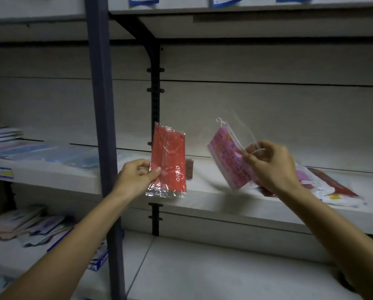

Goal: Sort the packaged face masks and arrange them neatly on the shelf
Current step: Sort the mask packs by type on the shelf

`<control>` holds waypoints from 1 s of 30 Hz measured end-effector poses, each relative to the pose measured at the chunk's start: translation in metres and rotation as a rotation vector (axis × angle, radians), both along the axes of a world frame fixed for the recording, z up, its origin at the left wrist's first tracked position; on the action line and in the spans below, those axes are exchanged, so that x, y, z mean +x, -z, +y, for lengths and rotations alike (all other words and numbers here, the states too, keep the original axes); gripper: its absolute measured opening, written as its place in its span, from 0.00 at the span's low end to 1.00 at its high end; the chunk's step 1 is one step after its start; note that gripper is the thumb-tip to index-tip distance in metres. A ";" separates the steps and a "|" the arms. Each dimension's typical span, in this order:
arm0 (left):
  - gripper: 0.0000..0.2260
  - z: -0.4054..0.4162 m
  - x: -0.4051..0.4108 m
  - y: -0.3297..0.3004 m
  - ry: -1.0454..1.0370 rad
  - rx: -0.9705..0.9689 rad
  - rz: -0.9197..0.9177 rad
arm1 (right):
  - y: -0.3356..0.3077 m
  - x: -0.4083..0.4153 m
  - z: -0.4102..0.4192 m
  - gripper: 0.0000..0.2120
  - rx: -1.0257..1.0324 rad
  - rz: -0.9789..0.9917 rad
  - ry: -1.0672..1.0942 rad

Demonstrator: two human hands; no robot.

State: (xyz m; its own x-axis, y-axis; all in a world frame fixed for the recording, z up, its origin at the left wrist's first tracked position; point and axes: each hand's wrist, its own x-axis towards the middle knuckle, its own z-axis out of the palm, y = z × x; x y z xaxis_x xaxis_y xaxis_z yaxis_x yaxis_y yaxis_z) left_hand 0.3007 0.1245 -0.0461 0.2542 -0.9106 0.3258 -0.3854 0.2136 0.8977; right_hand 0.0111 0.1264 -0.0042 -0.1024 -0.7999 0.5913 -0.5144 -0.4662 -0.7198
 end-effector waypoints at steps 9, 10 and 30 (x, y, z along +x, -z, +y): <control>0.03 -0.083 -0.007 -0.014 0.016 0.001 -0.089 | -0.007 0.009 -0.078 0.07 -0.031 -0.001 -0.014; 0.03 -0.092 -0.008 -0.013 0.013 0.010 -0.105 | -0.005 0.009 -0.089 0.07 -0.035 0.012 0.008; 0.17 -0.130 0.004 -0.004 -0.191 0.088 -0.786 | -0.008 0.029 -0.132 0.07 -0.030 0.083 0.004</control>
State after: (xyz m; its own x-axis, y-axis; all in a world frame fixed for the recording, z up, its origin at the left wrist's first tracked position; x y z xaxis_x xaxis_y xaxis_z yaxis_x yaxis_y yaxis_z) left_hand 0.3044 -0.0052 -0.0424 0.1350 -0.9051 0.4032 -0.9326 0.0214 0.3603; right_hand 0.0404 -0.0060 0.0043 -0.0553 -0.7816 0.6214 -0.5735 -0.4846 -0.6605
